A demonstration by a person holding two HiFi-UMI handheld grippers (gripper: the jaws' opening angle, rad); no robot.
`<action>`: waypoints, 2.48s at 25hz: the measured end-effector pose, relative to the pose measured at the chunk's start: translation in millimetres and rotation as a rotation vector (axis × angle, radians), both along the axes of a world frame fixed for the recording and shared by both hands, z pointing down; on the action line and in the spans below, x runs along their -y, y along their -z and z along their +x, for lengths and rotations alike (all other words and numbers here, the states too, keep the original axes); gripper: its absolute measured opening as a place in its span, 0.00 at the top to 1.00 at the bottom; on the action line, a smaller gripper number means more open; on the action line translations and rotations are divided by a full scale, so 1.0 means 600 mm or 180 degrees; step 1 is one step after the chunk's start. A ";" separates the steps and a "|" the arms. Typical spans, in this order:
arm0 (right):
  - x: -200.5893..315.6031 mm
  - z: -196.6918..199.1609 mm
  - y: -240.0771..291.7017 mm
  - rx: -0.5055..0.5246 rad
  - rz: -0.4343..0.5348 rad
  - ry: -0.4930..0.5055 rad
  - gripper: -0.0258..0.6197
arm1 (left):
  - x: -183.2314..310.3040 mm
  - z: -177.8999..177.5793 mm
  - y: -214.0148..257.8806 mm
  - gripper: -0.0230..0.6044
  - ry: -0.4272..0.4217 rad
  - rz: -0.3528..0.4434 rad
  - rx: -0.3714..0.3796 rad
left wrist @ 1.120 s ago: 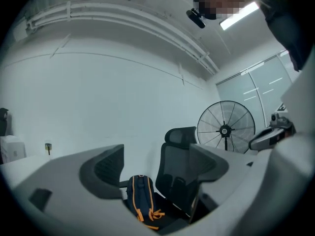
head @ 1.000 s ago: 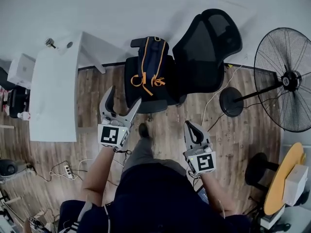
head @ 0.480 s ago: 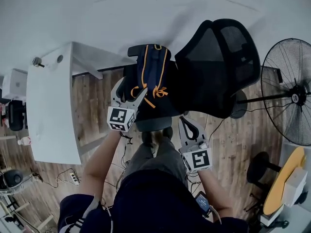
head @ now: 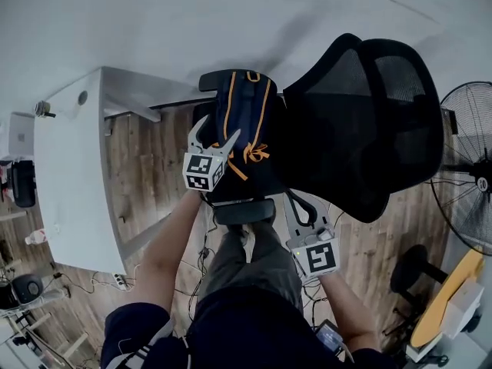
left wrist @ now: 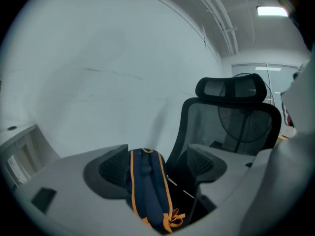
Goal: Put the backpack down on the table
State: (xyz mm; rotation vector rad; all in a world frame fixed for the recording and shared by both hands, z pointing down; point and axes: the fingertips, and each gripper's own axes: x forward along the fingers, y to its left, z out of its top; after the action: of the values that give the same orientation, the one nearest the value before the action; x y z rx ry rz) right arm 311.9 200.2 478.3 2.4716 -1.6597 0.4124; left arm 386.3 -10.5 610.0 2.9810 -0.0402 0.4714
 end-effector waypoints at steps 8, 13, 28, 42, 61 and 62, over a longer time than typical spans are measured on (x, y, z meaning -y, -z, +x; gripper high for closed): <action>0.035 0.032 -0.049 0.0143 -0.0005 -0.0009 0.96 | 0.031 0.069 -0.147 0.38 -0.0054 -0.0074 0.0333; 0.039 0.044 -0.088 0.0218 -0.0066 0.0009 0.96 | 0.041 0.106 -0.222 0.39 -0.0143 -0.0146 0.0488; 0.040 0.054 -0.183 0.0512 -0.0135 -0.0040 0.96 | 0.077 0.158 -0.389 0.46 -0.0179 -0.0329 0.0891; 0.027 0.055 -0.212 0.0598 -0.0186 -0.0055 0.96 | 0.062 0.180 -0.438 0.68 -0.0283 -0.0453 0.1049; 0.008 0.048 -0.240 0.0721 -0.0260 -0.0046 0.96 | 0.055 0.185 -0.432 0.95 -0.0363 -0.0389 0.0871; 0.007 0.048 -0.240 0.0717 -0.0258 -0.0045 0.96 | 0.054 0.183 -0.426 0.95 -0.0367 -0.0398 0.0835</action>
State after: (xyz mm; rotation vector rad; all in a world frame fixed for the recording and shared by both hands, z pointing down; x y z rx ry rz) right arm 340.8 196.3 622.5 2.4557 -1.6669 0.7694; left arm 496.1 -43.1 865.4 2.7903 0.1325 0.8432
